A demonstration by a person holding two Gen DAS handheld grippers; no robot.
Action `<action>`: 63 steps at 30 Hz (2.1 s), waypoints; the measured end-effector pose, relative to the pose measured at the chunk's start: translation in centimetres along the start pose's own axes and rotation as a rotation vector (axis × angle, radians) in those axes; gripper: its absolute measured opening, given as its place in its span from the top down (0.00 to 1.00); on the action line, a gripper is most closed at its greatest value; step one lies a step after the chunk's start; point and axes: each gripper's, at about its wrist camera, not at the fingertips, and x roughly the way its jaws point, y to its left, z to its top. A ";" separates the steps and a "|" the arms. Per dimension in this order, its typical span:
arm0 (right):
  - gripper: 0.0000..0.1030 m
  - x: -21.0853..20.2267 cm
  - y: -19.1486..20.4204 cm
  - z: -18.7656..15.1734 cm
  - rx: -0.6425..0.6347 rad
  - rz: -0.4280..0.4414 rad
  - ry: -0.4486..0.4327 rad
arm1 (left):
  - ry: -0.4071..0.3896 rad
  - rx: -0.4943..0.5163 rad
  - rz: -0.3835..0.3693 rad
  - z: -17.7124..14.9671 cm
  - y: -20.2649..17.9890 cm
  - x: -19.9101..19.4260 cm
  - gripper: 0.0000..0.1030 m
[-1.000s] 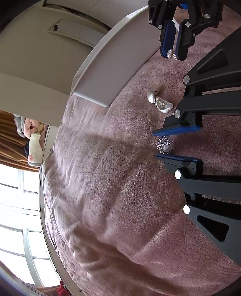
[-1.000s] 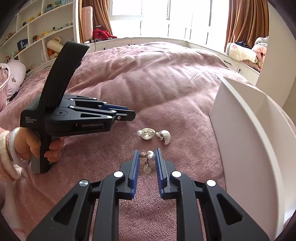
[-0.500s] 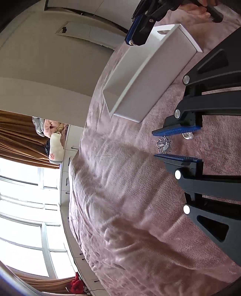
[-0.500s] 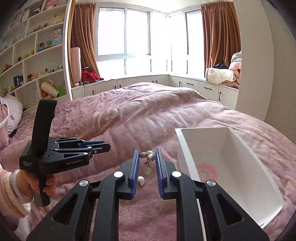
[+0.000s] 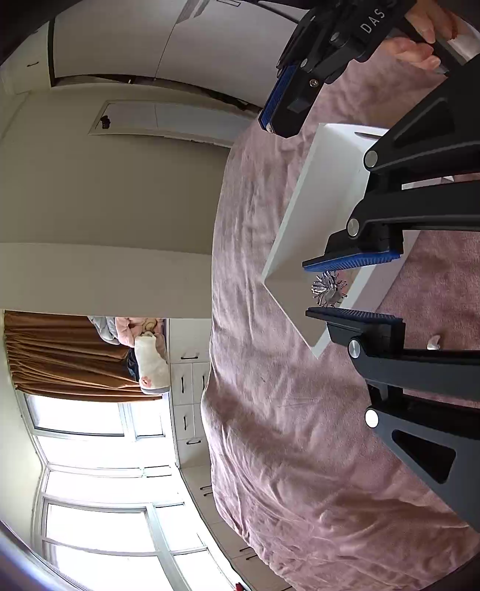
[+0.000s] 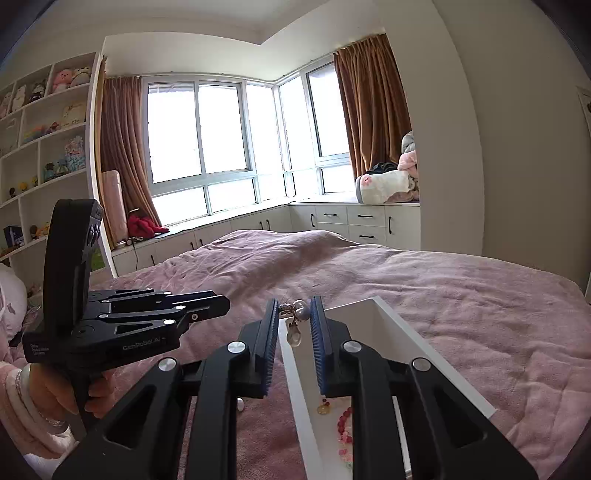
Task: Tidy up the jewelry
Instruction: 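Lower both earrings into the white bin and open both tools, then move both open tools back to the two silver earrings on the bed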
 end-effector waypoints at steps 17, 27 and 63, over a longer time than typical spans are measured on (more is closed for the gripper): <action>0.81 3.2 -5.7 -3.6 0.043 -0.221 0.304 | 0.347 0.187 0.007 0.3 -7.6 13.3 0.76; 0.71 4.1 -5.4 -3.8 0.040 -0.223 0.327 | 0.353 0.166 0.033 -0.2 -7.1 14.0 0.49; 0.22 4.8 6.8 -3.0 -0.099 0.132 0.033 | -0.012 -0.064 0.250 -4.5 8.9 -0.9 0.04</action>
